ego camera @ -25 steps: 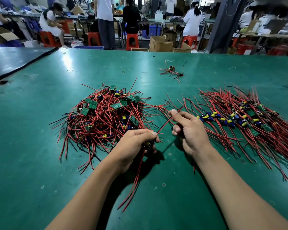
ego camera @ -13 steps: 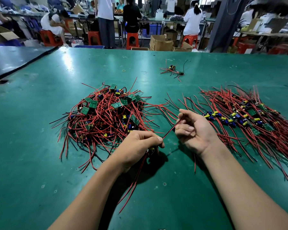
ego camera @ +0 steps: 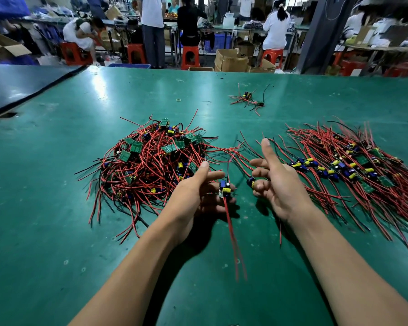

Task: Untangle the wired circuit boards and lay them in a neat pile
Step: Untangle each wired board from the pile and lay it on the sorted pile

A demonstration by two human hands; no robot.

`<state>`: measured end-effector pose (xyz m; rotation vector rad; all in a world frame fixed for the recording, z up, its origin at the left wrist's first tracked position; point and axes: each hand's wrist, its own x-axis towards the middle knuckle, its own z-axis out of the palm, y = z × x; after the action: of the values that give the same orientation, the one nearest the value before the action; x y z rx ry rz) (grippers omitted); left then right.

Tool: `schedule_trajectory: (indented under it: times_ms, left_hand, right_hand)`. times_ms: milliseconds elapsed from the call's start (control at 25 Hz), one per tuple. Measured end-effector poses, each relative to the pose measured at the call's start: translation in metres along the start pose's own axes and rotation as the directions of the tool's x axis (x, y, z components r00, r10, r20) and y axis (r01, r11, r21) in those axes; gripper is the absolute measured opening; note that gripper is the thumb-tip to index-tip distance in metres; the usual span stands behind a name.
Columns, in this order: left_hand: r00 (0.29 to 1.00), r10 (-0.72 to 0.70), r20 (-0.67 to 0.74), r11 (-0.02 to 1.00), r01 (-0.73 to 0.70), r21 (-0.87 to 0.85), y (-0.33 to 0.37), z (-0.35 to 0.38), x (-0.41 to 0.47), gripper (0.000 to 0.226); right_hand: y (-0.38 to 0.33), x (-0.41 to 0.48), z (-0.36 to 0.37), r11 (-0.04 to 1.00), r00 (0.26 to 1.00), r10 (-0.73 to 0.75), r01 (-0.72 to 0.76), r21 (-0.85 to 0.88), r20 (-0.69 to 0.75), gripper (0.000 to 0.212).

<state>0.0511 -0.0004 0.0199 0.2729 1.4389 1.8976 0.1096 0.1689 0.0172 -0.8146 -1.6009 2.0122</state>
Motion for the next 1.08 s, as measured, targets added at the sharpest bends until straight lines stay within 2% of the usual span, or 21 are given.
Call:
schedule_trajectory:
  times_ms: [80, 160, 200, 280, 360, 440, 520, 560, 640, 680, 760, 840, 920, 1000, 1080]
  left_hand:
    - [1.000, -0.008, -0.010, 0.999, 0.007, -0.037, 0.002, 0.001, 0.001, 0.058]
    - [1.000, -0.009, -0.008, 0.999, 0.009, -0.047, 0.002, 0.000, 0.002, 0.062]
    - [1.000, -0.007, 0.001, 0.998, 0.007, -0.058, 0.002, 0.000, 0.003, 0.062]
    - [0.999, 0.000, 0.032, 0.996, 0.003, -0.089, 0.001, -0.001, 0.003, 0.061]
    - [0.999, 0.003, 0.053, 0.997, 0.001, -0.076, -0.001, 0.000, 0.004, 0.060]
    - [0.999, 0.014, 0.048, 1.000, -0.013, -0.022, -0.002, 0.002, 0.004, 0.052]
    - [0.994, 0.113, -0.015, 0.990, -0.111, 0.087, -0.004, 0.001, 0.004, 0.033]
    - [0.976, 0.208, -0.068, 0.961, -0.191, 0.202, -0.006, -0.001, 0.004, 0.023]
    - [0.906, 0.402, -0.134, 0.827, -0.296, 0.478, -0.010, -0.008, 0.005, 0.011]
    - [0.877, 0.457, -0.146, 0.758, -0.298, 0.580, -0.012, -0.011, 0.005, 0.010]
    - [0.852, 0.502, -0.148, 0.655, -0.263, 0.708, -0.014, -0.012, 0.007, 0.012]
    - [0.834, 0.534, -0.139, 0.580, -0.242, 0.777, -0.015, -0.010, 0.008, 0.017]
    - [0.821, 0.551, -0.147, 0.566, -0.238, 0.789, -0.015, -0.008, 0.008, 0.020]
    - [0.817, 0.551, -0.170, 0.587, -0.235, 0.775, -0.016, -0.009, 0.007, 0.021]
    - [0.815, 0.542, -0.204, 0.636, -0.238, 0.734, -0.015, -0.008, 0.006, 0.021]
  right_hand:
    - [0.001, -0.002, 0.002, 0.997, 0.998, -0.046, 0.049, -0.068, 0.043, 0.071]
    - [0.004, -0.007, 0.007, 0.968, 0.979, -0.140, 0.167, -0.187, 0.150, 0.058]
    - [0.008, -0.009, 0.010, 0.922, 0.954, -0.210, 0.266, -0.280, 0.213, 0.053]
    - [0.018, -0.013, 0.017, 0.763, 0.888, -0.348, 0.454, -0.460, 0.300, 0.043]
    - [0.024, -0.013, 0.023, 0.658, 0.845, -0.452, 0.532, -0.533, 0.286, 0.028]
    - [0.024, -0.010, 0.019, 0.644, 0.831, -0.527, 0.527, -0.554, 0.177, 0.020]
    - [0.021, -0.003, 0.008, 0.613, 0.820, -0.569, 0.469, -0.635, 0.057, 0.016]
    - [0.020, 0.001, 0.001, 0.550, 0.819, -0.573, 0.414, -0.725, 0.034, 0.017]
    - [0.019, 0.003, -0.005, 0.372, 0.820, -0.570, 0.317, -0.873, 0.055, 0.027]
    - [0.020, 0.003, -0.005, 0.342, 0.800, -0.594, 0.348, -0.873, 0.087, 0.030]
    - [0.019, -0.003, 0.005, 0.384, 0.737, -0.653, 0.518, -0.765, 0.172, 0.021]
    - [0.024, -0.007, 0.016, 0.404, 0.752, -0.600, 0.580, -0.707, 0.274, 0.015]
    - [0.033, -0.004, 0.019, 0.345, 0.809, -0.474, 0.534, -0.772, 0.348, 0.024]
    - [0.035, 0.002, 0.012, 0.289, 0.851, -0.424, 0.451, -0.844, 0.310, 0.035]
    - [0.031, 0.006, 0.002, 0.326, 0.877, -0.428, 0.374, -0.868, 0.217, 0.042]
